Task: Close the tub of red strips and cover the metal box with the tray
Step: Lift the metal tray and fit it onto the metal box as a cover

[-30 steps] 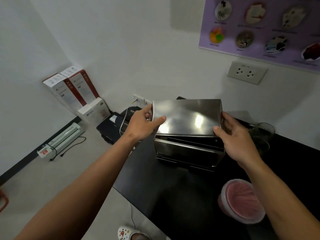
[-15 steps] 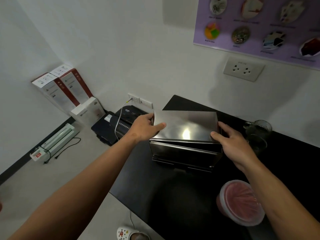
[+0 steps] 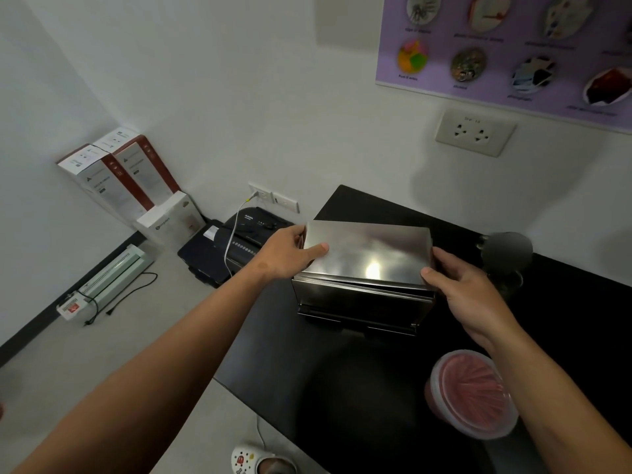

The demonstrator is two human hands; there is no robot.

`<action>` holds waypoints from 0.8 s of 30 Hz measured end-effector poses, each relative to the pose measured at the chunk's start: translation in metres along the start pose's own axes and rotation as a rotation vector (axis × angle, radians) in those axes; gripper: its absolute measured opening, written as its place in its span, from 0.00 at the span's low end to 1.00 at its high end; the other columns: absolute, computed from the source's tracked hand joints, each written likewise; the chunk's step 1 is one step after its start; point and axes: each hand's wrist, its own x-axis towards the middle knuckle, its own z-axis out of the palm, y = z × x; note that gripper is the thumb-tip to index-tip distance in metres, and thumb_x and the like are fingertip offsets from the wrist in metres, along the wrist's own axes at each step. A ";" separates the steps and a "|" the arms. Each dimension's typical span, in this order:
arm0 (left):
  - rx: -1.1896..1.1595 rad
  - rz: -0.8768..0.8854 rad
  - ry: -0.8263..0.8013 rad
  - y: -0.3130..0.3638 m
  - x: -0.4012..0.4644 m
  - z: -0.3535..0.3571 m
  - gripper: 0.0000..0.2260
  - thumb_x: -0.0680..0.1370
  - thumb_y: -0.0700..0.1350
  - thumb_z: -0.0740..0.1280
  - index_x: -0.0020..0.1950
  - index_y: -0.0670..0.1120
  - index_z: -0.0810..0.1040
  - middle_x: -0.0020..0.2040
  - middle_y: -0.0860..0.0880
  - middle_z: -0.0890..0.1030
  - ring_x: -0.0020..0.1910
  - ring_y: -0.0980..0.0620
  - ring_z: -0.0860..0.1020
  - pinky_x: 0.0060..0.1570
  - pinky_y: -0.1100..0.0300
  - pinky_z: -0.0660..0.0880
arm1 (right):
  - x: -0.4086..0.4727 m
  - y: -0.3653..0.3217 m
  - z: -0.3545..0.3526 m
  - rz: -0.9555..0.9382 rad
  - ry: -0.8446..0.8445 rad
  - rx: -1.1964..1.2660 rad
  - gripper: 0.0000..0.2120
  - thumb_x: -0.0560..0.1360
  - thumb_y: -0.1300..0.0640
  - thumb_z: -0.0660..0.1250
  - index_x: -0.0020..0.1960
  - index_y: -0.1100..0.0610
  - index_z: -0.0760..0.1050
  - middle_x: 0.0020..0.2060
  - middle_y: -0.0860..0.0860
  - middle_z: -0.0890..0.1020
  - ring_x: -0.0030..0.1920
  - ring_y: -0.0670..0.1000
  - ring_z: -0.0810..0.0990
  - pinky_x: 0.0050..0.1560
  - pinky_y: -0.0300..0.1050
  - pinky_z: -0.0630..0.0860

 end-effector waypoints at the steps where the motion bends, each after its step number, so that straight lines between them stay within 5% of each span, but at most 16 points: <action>1: 0.006 0.001 0.002 0.000 0.000 0.000 0.15 0.80 0.51 0.73 0.66 0.54 0.82 0.45 0.60 0.87 0.32 0.69 0.82 0.34 0.77 0.72 | -0.001 0.000 0.000 0.001 -0.009 0.010 0.30 0.82 0.55 0.71 0.82 0.50 0.67 0.77 0.49 0.75 0.76 0.51 0.73 0.79 0.57 0.67; 4: 0.042 0.009 -0.003 0.000 -0.002 0.002 0.13 0.81 0.52 0.72 0.65 0.56 0.80 0.40 0.64 0.86 0.33 0.69 0.81 0.37 0.75 0.74 | -0.003 0.000 -0.001 0.010 -0.020 0.021 0.30 0.82 0.56 0.71 0.82 0.52 0.66 0.77 0.50 0.75 0.76 0.51 0.74 0.79 0.57 0.68; 7: 0.095 0.020 -0.018 -0.001 -0.004 0.006 0.12 0.81 0.52 0.70 0.64 0.60 0.77 0.48 0.63 0.84 0.43 0.64 0.83 0.46 0.64 0.77 | -0.004 0.004 0.000 0.019 -0.012 0.035 0.29 0.82 0.58 0.70 0.82 0.53 0.68 0.76 0.51 0.75 0.75 0.51 0.75 0.79 0.56 0.68; 10: 0.122 0.030 -0.007 -0.002 -0.005 0.008 0.11 0.82 0.52 0.69 0.63 0.62 0.73 0.49 0.66 0.82 0.48 0.66 0.81 0.47 0.67 0.74 | -0.004 0.008 0.000 0.028 -0.013 0.065 0.29 0.82 0.59 0.70 0.81 0.54 0.67 0.76 0.51 0.76 0.75 0.51 0.75 0.79 0.57 0.68; 14: 0.138 0.021 -0.002 -0.001 -0.007 0.010 0.16 0.82 0.51 0.68 0.70 0.54 0.74 0.51 0.65 0.80 0.51 0.64 0.80 0.47 0.70 0.72 | -0.002 0.008 -0.003 0.028 -0.019 0.066 0.28 0.82 0.55 0.71 0.81 0.51 0.69 0.77 0.50 0.75 0.76 0.52 0.74 0.79 0.58 0.67; 16: 0.172 0.050 0.022 0.002 -0.010 0.013 0.18 0.83 0.50 0.67 0.72 0.49 0.74 0.58 0.58 0.81 0.58 0.56 0.81 0.51 0.73 0.71 | -0.001 0.008 -0.005 0.030 -0.024 0.062 0.27 0.82 0.54 0.71 0.80 0.49 0.70 0.77 0.50 0.75 0.76 0.52 0.74 0.79 0.58 0.67; 18: 0.271 0.116 0.055 0.004 -0.015 0.018 0.18 0.83 0.50 0.67 0.71 0.45 0.73 0.65 0.49 0.77 0.67 0.48 0.76 0.64 0.63 0.73 | -0.001 0.008 -0.007 0.029 -0.034 0.058 0.26 0.82 0.53 0.71 0.79 0.47 0.71 0.77 0.50 0.74 0.76 0.52 0.73 0.79 0.59 0.67; 21: 0.654 0.225 0.101 0.007 -0.024 0.034 0.22 0.84 0.55 0.62 0.74 0.43 0.70 0.77 0.38 0.67 0.78 0.36 0.63 0.77 0.39 0.64 | -0.001 0.009 -0.011 0.018 -0.061 0.035 0.26 0.83 0.52 0.70 0.79 0.45 0.70 0.77 0.49 0.74 0.77 0.52 0.72 0.79 0.59 0.67; 24: 0.860 0.387 0.055 0.011 -0.033 0.056 0.28 0.85 0.60 0.58 0.81 0.47 0.64 0.84 0.39 0.59 0.83 0.34 0.55 0.79 0.35 0.54 | -0.003 0.007 -0.015 0.003 -0.096 0.025 0.26 0.84 0.53 0.68 0.80 0.46 0.69 0.77 0.48 0.74 0.77 0.51 0.72 0.79 0.59 0.67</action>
